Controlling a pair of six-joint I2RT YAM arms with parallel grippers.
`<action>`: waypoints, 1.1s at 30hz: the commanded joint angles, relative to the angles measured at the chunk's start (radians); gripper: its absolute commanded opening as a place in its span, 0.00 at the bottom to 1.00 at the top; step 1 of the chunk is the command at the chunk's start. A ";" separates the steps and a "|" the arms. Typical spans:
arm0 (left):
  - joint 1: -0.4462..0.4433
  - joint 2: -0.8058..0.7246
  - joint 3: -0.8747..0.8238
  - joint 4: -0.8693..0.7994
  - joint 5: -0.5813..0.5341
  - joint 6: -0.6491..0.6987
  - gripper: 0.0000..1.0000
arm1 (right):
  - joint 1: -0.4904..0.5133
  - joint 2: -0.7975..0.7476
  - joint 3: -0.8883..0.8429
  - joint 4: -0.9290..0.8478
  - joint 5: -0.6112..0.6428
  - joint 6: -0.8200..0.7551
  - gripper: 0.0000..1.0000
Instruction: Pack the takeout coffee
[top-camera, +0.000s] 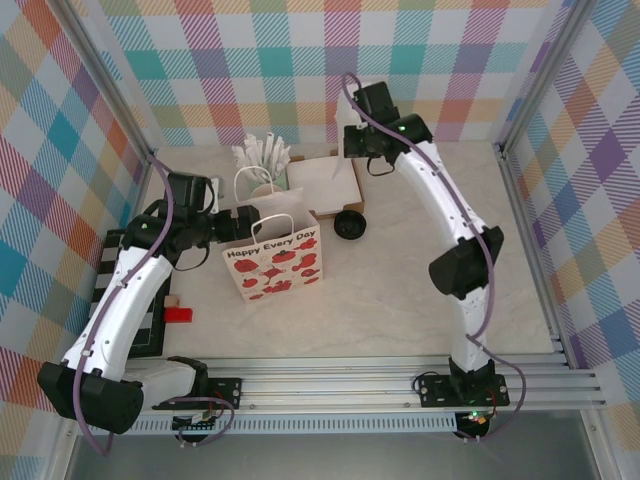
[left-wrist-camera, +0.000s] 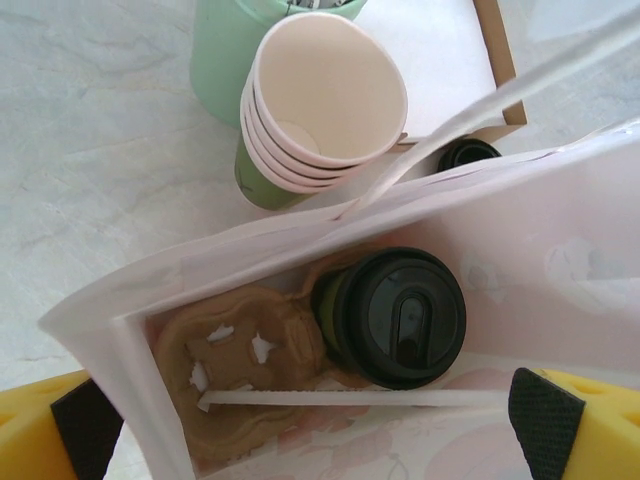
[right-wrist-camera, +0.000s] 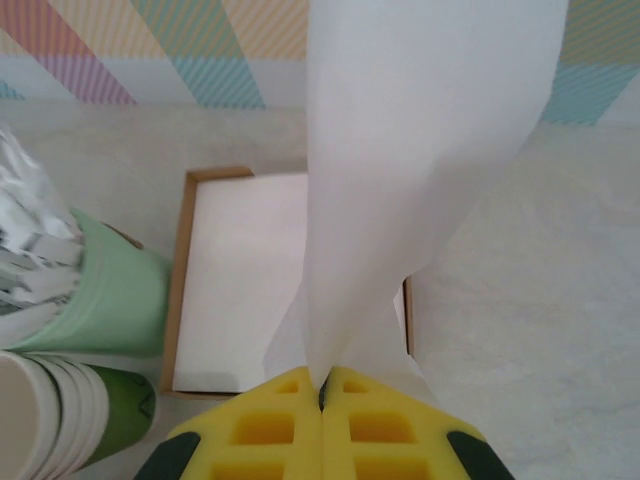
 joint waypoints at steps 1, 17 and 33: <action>0.015 -0.007 0.029 0.009 -0.025 0.063 1.00 | 0.005 -0.102 -0.088 0.083 0.016 -0.051 0.00; 0.042 -0.246 0.102 0.170 0.235 0.423 1.00 | 0.013 -0.549 -0.460 0.302 -0.542 -0.474 0.00; -0.041 0.103 0.527 0.069 0.755 0.917 1.00 | 0.149 -0.475 -0.314 0.216 -0.976 -0.949 0.00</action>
